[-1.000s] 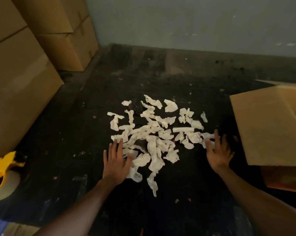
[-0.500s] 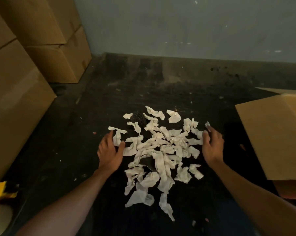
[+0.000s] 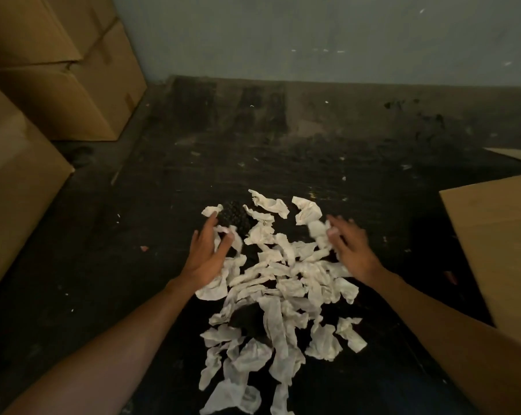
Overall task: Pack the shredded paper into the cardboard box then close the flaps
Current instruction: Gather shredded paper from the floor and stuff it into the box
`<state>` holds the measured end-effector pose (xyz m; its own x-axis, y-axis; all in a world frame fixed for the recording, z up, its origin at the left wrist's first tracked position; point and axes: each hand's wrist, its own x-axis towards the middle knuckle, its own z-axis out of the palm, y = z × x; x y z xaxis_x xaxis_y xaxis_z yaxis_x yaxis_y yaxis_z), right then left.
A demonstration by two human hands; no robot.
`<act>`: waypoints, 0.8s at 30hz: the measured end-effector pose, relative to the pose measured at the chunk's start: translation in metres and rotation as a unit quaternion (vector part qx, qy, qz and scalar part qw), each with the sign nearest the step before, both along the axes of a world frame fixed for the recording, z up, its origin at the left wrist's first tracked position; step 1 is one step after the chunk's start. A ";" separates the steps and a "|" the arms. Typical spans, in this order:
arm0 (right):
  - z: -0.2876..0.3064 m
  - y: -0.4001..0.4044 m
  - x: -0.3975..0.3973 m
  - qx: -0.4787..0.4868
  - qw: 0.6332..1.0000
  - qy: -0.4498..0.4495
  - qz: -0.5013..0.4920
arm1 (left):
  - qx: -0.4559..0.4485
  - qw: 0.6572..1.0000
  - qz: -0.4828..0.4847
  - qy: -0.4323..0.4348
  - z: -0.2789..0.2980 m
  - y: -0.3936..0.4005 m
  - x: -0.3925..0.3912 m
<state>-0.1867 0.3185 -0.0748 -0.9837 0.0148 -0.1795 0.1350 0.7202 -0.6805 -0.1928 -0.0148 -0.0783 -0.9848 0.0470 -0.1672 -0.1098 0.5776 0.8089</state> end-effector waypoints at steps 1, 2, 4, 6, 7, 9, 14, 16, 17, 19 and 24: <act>0.003 -0.010 0.009 -0.017 0.999 0.001 0.040 | 0.012 1.000 -0.026 -0.003 -0.002 0.004 0.005; 0.007 -0.019 0.018 -0.044 0.997 -0.001 0.070 | 0.034 0.998 -0.045 -0.016 -0.001 0.010 0.011; 0.016 -0.038 0.034 -0.128 0.987 -0.010 0.095 | 0.083 0.992 -0.082 -0.037 0.000 0.019 0.020; 0.027 -0.056 0.045 -0.214 0.972 0.014 0.096 | 0.087 0.990 -0.107 -0.019 0.006 0.029 0.027; 0.033 -0.064 0.047 -0.235 0.966 0.047 0.094 | 0.077 0.991 -0.110 0.009 0.013 0.035 0.029; 0.044 -0.069 0.039 -0.258 0.956 0.114 0.082 | 0.044 0.990 -0.080 0.108 0.029 0.039 0.026; 0.044 -0.039 -0.050 -0.176 0.980 0.061 -0.067 | -0.060 0.991 0.096 0.074 0.030 0.014 -0.032; 0.033 -0.033 -0.082 -0.099 0.994 -0.012 -0.051 | -0.061 0.991 0.109 -0.047 0.031 0.008 -0.055; 0.030 -0.037 -0.093 -0.083 0.996 -0.035 -0.027 | -0.054 0.990 0.102 -0.075 0.033 0.010 -0.062; 0.027 -0.058 -0.104 -0.090 0.994 -0.056 0.026 | -0.032 0.991 0.084 -0.102 0.042 0.018 -0.073; 0.029 -0.120 -0.095 -0.109 0.980 -0.114 0.119 | 0.102 0.968 0.083 -0.213 0.062 0.042 -0.072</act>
<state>-0.2820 0.1986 -0.0455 -0.8883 -0.2729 -0.3694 0.1484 0.5904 -0.7933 -0.2644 0.0274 -0.0160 -0.8254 -0.0313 -0.5636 -0.5362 0.3556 0.7655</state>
